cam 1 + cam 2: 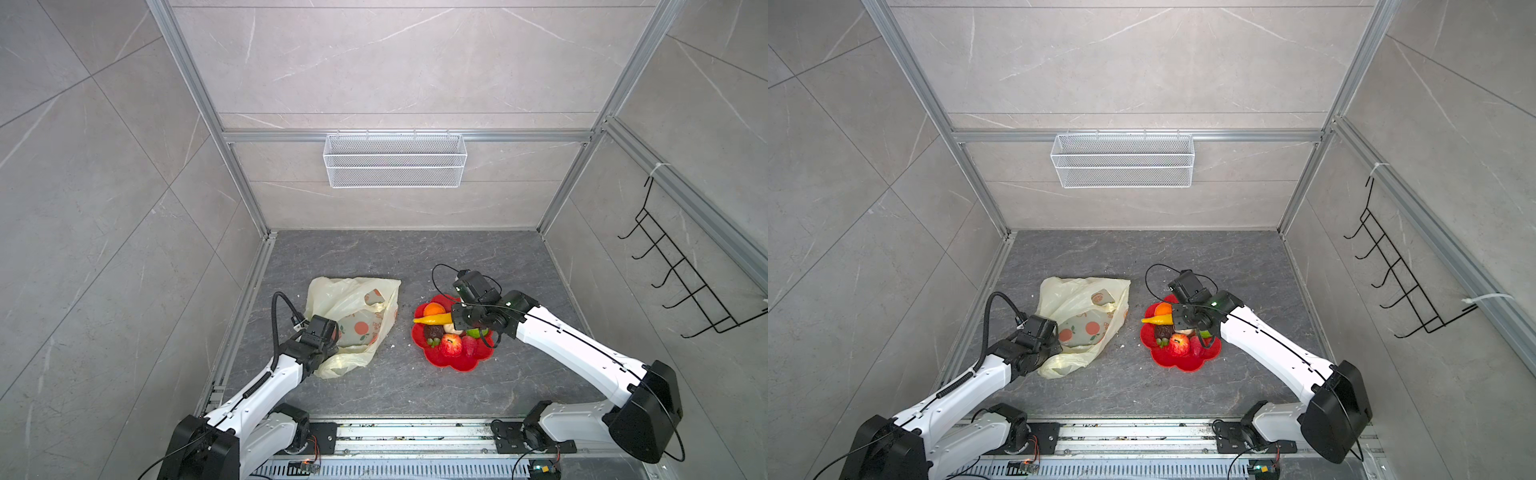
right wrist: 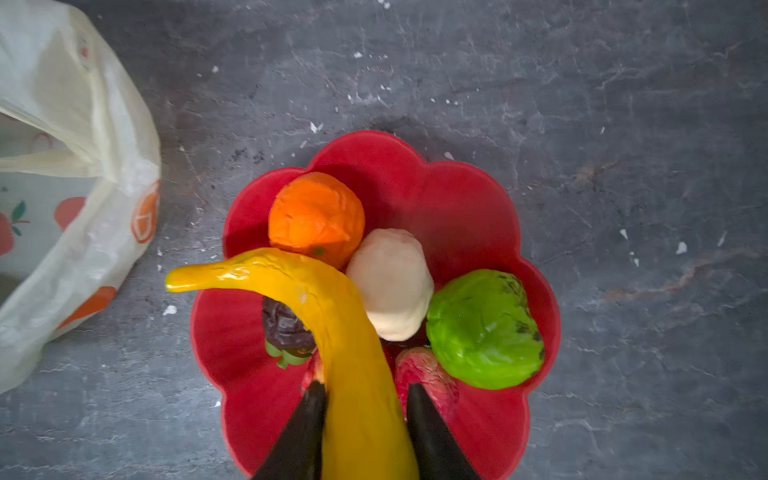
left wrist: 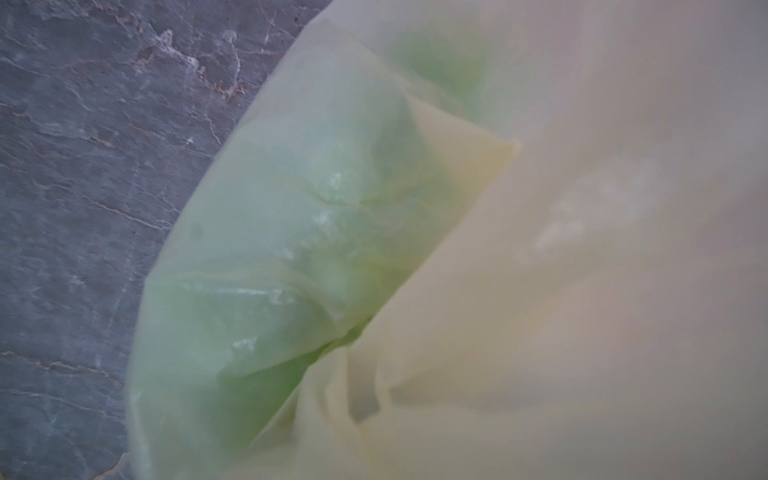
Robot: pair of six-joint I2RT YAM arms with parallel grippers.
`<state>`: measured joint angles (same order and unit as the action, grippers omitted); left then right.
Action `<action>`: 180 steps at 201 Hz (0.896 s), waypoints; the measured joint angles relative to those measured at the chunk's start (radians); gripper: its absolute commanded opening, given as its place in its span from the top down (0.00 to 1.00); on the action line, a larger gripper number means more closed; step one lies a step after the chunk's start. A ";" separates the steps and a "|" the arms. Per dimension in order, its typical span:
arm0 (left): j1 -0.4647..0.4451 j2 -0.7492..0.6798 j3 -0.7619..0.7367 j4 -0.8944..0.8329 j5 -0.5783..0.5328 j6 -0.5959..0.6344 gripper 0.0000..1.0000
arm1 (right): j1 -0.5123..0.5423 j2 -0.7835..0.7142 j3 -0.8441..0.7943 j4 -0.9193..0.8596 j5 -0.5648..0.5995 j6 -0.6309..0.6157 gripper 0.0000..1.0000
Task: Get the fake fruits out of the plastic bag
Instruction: 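Lift the yellow banana out and carry it over the red plate, then lower the yellow banana onto the fruits in the plate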
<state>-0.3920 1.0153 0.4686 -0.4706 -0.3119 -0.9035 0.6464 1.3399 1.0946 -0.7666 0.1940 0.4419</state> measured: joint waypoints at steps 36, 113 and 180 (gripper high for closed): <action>0.000 -0.009 -0.008 0.000 0.003 0.000 0.89 | -0.012 0.000 -0.009 0.002 -0.018 -0.002 0.70; 0.005 -0.008 -0.009 0.002 0.007 0.000 0.89 | 0.008 -0.159 -0.132 0.030 0.041 0.034 0.73; 0.006 -0.008 -0.009 0.003 0.007 0.000 0.89 | 0.152 -0.128 -0.156 0.117 0.239 0.061 0.75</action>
<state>-0.3862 1.0077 0.4595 -0.4671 -0.3050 -0.9031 0.7986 1.2121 0.9390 -0.6495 0.4332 0.5034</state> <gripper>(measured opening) 0.114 0.265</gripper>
